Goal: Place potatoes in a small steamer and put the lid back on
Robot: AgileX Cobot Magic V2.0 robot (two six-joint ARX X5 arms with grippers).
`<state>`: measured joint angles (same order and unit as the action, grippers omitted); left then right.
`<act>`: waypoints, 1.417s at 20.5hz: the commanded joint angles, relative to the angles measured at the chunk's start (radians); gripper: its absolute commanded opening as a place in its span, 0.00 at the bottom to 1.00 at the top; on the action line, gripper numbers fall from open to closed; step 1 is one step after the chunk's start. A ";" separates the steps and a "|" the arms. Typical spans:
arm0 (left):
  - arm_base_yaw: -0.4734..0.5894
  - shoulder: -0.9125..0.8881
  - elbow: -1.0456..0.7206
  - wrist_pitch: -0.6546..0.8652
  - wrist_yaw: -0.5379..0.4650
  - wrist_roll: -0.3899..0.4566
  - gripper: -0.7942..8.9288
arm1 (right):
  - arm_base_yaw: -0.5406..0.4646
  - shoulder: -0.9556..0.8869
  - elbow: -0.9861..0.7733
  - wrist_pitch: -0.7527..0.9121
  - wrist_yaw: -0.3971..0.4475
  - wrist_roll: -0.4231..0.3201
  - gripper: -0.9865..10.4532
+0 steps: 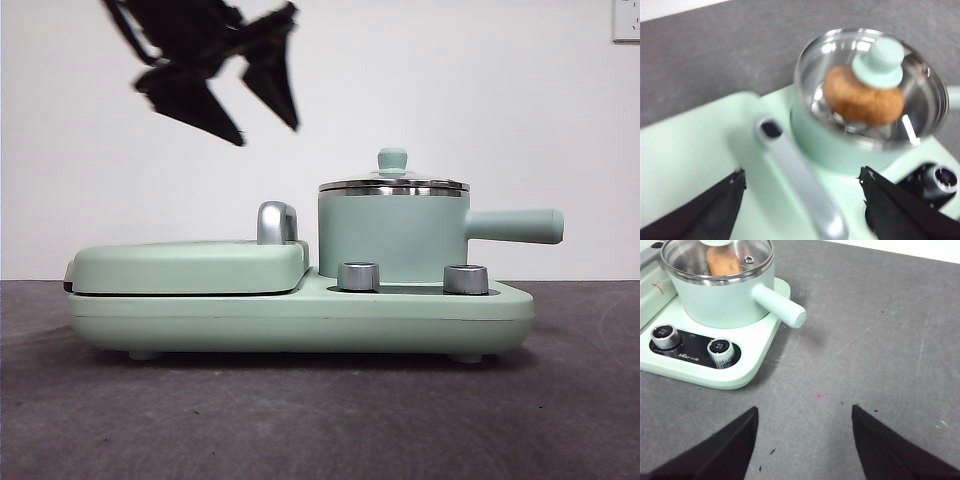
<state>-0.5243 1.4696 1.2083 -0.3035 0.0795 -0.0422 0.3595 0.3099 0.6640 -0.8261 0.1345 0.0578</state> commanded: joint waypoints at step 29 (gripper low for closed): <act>0.224 -0.883 -0.457 -0.303 -0.008 -0.045 0.09 | 0.005 0.001 0.009 0.078 -0.010 0.014 0.10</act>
<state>-0.2985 0.5819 0.7467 -0.6174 0.0761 -0.0971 0.3595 0.3099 0.6640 -0.7647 0.1238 0.0608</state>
